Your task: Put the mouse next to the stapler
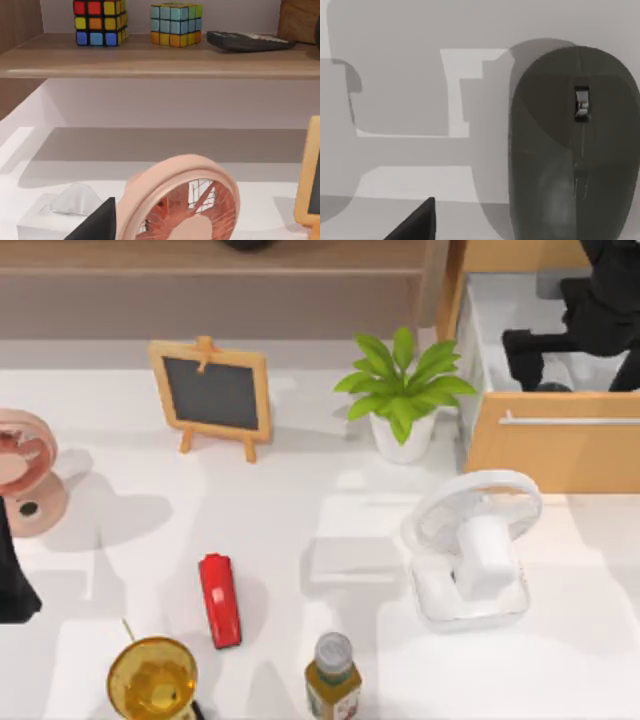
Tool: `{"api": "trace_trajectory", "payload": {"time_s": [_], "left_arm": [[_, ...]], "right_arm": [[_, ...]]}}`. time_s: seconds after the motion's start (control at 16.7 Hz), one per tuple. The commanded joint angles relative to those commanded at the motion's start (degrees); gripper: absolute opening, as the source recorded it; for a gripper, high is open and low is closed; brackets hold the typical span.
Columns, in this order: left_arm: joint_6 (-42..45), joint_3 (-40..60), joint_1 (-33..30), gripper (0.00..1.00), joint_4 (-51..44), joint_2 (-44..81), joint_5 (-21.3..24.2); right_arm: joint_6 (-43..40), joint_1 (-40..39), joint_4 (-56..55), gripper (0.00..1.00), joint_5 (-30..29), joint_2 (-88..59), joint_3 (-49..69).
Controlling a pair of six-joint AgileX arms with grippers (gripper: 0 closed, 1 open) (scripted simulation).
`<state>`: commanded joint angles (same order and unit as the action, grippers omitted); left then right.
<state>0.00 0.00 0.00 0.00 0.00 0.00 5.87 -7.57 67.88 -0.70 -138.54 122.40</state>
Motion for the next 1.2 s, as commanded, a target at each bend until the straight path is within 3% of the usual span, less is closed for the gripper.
{"api": "trace_trajectory", "payload": {"time_s": [1.2], "left_arm": [[0.0,0.0,0.0,1.00,0.0,0.0,0.0]], "right_arm": [[0.0,0.0,-3.9,1.00,-0.1,-0.6,-3.2]]}}
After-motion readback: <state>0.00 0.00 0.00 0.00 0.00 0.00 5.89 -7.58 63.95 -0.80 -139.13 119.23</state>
